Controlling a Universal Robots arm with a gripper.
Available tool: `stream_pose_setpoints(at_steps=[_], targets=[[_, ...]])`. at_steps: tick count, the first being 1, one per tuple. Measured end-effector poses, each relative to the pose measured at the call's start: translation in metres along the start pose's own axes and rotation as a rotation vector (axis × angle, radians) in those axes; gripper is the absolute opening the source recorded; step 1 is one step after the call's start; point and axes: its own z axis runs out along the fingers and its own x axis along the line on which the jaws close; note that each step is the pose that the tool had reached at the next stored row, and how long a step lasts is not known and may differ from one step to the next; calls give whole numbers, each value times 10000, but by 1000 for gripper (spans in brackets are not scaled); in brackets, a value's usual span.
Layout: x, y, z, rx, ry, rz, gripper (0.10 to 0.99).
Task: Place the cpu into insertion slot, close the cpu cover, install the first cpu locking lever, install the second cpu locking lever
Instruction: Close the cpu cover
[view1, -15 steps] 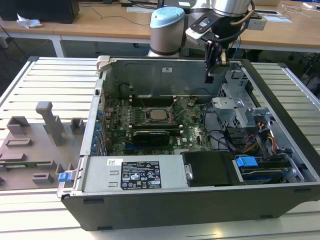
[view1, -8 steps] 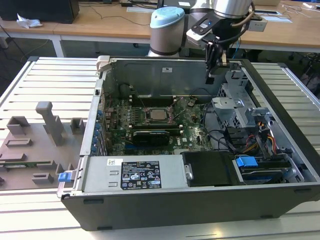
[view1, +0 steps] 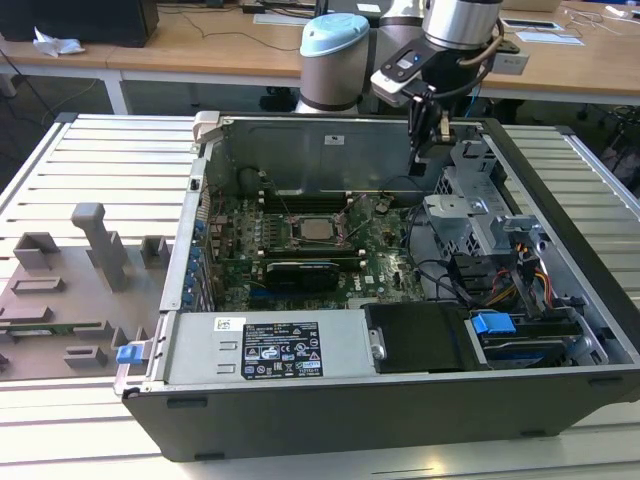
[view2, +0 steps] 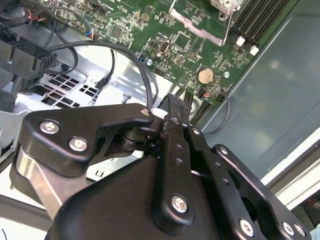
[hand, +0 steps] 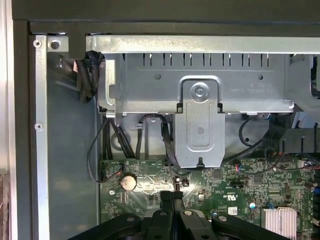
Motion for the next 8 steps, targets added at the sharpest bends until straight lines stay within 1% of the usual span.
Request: stream_pose_setpoints(at_steps=[2, 8], targets=[[1, 0, 14, 1, -5, 0, 106], [1, 0, 19, 0, -4, 0, 106]])
